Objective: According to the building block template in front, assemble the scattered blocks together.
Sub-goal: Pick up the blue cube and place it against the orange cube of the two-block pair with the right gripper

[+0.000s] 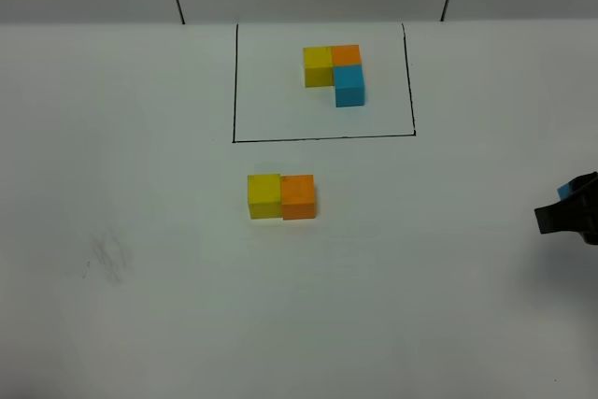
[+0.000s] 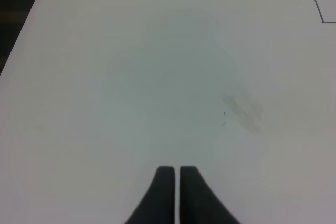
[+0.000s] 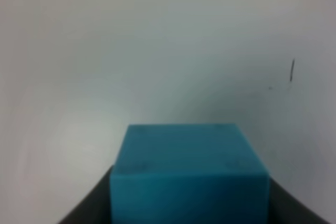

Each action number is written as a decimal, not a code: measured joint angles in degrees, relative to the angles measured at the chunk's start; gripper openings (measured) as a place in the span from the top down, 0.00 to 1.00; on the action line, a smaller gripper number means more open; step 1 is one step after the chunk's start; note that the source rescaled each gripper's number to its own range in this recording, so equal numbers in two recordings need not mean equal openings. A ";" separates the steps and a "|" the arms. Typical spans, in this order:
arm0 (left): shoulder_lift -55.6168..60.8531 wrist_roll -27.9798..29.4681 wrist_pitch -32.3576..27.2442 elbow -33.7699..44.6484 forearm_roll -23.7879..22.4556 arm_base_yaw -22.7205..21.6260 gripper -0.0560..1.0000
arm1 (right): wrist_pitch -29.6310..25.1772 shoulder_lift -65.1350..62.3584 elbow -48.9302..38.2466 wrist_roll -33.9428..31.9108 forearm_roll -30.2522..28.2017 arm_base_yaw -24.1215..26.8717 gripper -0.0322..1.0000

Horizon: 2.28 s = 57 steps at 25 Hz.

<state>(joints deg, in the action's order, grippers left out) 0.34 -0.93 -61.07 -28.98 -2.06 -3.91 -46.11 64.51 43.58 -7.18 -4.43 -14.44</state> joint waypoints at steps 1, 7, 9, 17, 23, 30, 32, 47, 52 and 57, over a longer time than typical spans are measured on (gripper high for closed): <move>0.00 0.00 0.00 0.00 0.00 0.00 0.95 | -1.12 -0.48 0.22 0.00 0.42 -0.87 0.53; 0.00 0.00 0.00 0.00 0.00 0.00 0.95 | -3.31 -2.81 0.96 0.00 4.85 -6.21 0.53; 0.00 0.00 0.00 0.00 0.00 0.00 0.95 | -3.42 -3.36 1.08 -0.05 5.72 -8.06 0.53; 0.00 0.00 0.00 0.00 0.00 0.00 0.95 | 0.00 -1.71 1.08 -7.16 4.43 -16.71 0.53; 0.00 0.00 0.00 0.00 0.00 0.00 0.95 | 4.93 4.64 1.59 -10.72 3.23 -20.70 0.53; 0.00 0.00 0.00 0.00 0.00 0.00 0.95 | 10.36 14.23 4.07 -11.18 3.05 -23.78 0.53; 0.00 0.00 0.00 0.00 0.00 0.00 0.95 | 11.37 17.16 5.14 -11.24 3.11 -24.67 0.53; 0.00 0.00 0.00 0.00 0.00 0.00 0.95 | 16.61 36.17 15.94 -11.30 4.43 -28.56 0.53; 0.00 0.00 0.00 0.00 0.00 0.00 0.95 | 17.92 41.81 18.83 -11.30 4.43 -28.56 0.53; 0.00 0.00 0.00 0.00 0.00 0.00 0.95 | 18.61 47.00 22.19 -11.30 4.43 -28.56 0.53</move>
<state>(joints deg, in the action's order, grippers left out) 0.34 -0.93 -61.07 -28.98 -2.06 -3.91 -27.50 111.51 65.77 -18.48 0.00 -43.00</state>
